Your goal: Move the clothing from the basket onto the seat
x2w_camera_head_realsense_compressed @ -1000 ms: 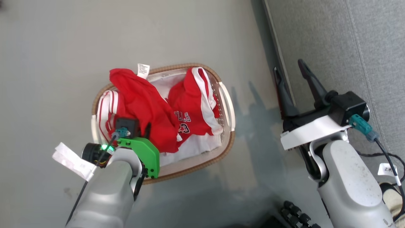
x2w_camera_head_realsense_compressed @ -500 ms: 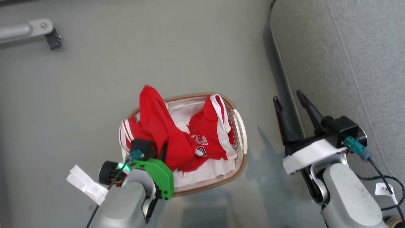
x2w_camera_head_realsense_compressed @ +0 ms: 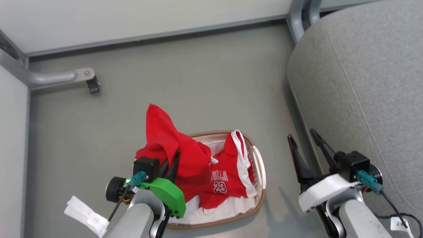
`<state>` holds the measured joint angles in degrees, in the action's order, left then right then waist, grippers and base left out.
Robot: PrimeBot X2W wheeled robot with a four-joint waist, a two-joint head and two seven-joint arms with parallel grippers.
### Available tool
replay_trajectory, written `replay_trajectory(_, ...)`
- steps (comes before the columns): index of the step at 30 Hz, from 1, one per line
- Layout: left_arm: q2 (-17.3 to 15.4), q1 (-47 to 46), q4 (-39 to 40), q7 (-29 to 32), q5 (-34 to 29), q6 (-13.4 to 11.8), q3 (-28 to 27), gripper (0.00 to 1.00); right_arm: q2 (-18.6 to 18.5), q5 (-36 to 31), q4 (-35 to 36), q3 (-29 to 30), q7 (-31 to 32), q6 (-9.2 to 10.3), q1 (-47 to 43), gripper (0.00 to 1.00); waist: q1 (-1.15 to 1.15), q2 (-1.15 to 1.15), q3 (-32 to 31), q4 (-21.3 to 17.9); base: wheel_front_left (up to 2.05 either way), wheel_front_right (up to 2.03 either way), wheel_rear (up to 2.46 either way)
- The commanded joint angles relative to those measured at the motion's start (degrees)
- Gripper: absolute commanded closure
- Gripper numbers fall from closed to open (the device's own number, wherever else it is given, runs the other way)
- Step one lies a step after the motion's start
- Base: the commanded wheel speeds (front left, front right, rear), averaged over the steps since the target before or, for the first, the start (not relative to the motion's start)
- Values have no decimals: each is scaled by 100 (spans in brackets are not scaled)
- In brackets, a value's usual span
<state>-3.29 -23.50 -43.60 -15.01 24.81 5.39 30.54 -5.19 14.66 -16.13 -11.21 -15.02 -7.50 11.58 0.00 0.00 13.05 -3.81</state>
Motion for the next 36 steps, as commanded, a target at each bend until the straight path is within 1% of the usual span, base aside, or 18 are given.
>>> replay_trajectory(1, -36, 140, 127, -23, -70, 32, -84, 100, -11, 20, -21, 20, -22, 2, -128, 0, 0, 0, -402, 172, 0, 0, 0)
replay_trajectory(10, -5, 464, 1057, -23, -468, 139, -583, 100, 17, 6, -98, -9, -18, 2, -468, 0, 0, 0, -860, 306, 0, 0, 0)
replay_trajectory(16, 15, 533, 1606, -24, -595, 186, -678, 100, 41, 31, -141, -57, -18, 2, -661, 0, 0, 0, -1128, 352, 0, 0, 0)
replay_trajectory(27, 32, 292, 2595, -24, -487, 216, -531, 100, 49, 48, -163, -133, -18, 2, -857, 0, 0, 0, -1250, 375, 0, 0, 0)
replay_trajectory(33, 32, 207, 2854, -24, -380, 217, -364, 100, 55, 59, -172, -168, -18, 2, -855, 0, 0, 0, -1201, 355, 0, 0, 0)
replay_trajectory(36, 33, 165, 2938, -24, -330, 218, -297, 100, 49, 123, -167, -276, -18, 2, -761, 0, 0, 0, -1138, 354, 0, 0, 0)
